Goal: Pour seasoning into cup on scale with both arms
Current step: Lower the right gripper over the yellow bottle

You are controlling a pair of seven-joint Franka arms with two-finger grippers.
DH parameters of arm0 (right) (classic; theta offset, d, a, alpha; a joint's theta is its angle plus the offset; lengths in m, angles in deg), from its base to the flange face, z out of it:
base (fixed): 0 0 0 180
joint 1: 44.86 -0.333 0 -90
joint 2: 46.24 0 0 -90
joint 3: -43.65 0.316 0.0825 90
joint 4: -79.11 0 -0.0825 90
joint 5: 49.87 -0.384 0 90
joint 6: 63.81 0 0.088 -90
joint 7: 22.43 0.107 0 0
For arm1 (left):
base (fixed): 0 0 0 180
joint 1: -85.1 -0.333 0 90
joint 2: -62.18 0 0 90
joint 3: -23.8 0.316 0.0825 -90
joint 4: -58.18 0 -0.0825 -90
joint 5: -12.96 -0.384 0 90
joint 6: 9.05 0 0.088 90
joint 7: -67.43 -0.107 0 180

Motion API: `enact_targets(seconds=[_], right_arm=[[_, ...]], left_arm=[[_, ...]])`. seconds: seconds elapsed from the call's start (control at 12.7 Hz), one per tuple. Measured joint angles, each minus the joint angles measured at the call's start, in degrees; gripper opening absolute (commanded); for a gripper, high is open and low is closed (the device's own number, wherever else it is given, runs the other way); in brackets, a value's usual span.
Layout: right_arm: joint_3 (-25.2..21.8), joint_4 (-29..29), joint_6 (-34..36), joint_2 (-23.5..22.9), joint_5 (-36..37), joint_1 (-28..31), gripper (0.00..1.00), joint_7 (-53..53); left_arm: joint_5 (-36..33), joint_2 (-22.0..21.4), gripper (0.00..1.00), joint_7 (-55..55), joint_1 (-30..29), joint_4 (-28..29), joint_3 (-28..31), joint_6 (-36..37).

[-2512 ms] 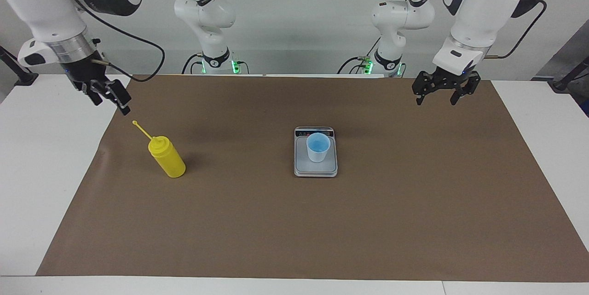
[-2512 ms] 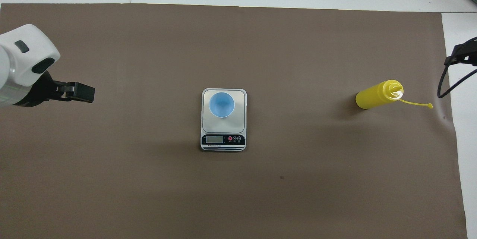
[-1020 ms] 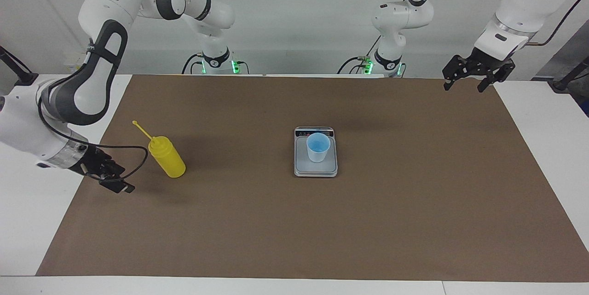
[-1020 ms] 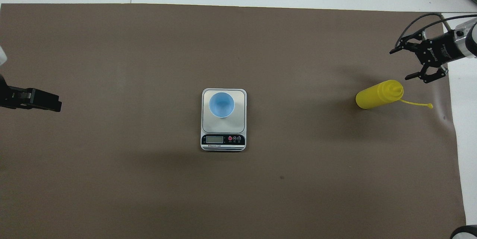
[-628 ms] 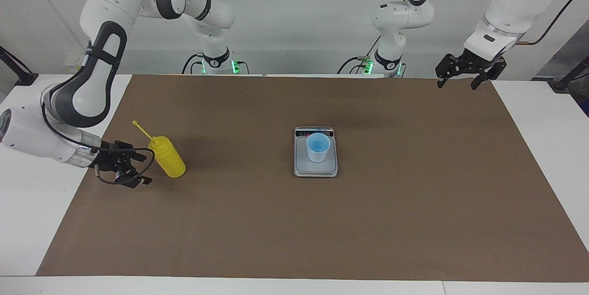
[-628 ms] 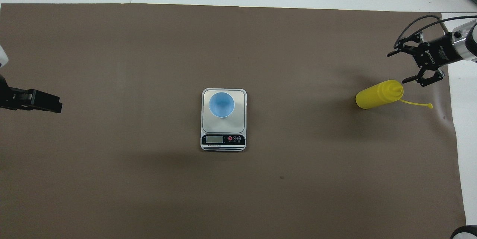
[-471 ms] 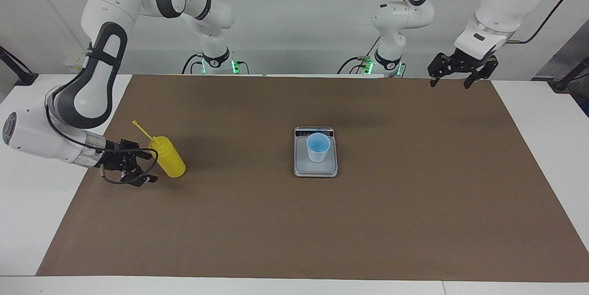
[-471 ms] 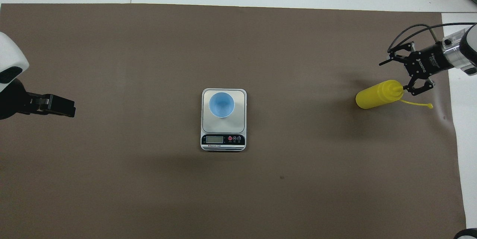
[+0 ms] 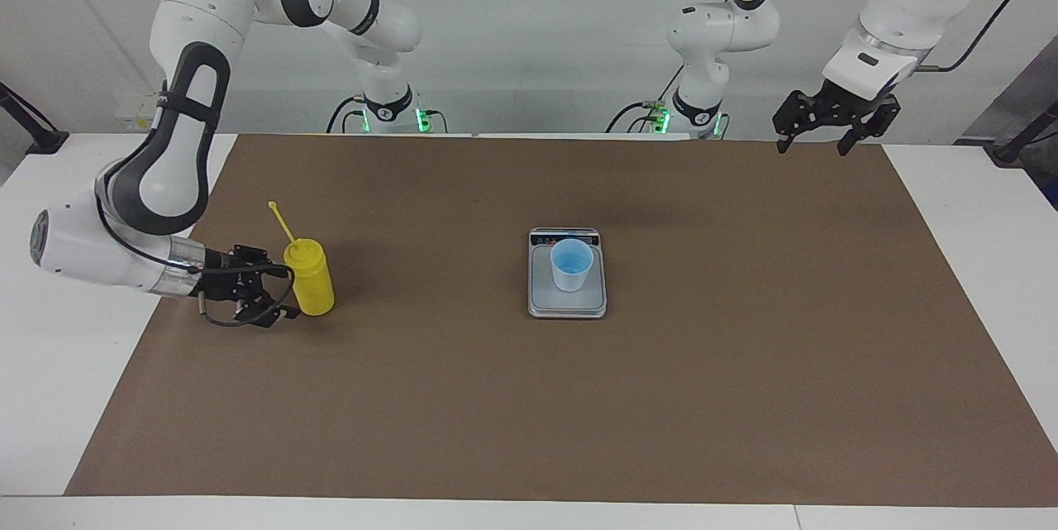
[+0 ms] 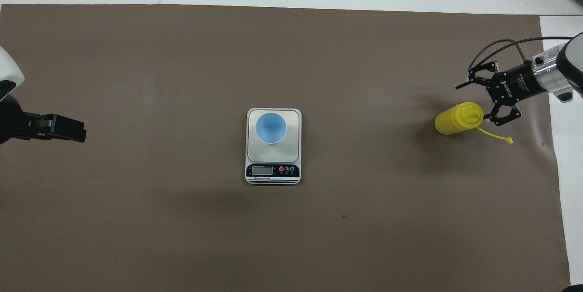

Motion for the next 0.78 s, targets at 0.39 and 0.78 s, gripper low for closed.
enact_targets(seconds=[0.39,0.78], right_arm=[[0.0,-0.9,1.7,1.0,-0.1,1.4,1.0,0.0],[0.0,-3.4,4.3,1.8,-0.6,1.9,1.0,0.0]], left_arm=[[0.0,0.0,1.0,0.0,0.0,0.0,0.1,0.0],[0.0,0.0,1.0,0.0,0.0,0.1,0.1,0.0]])
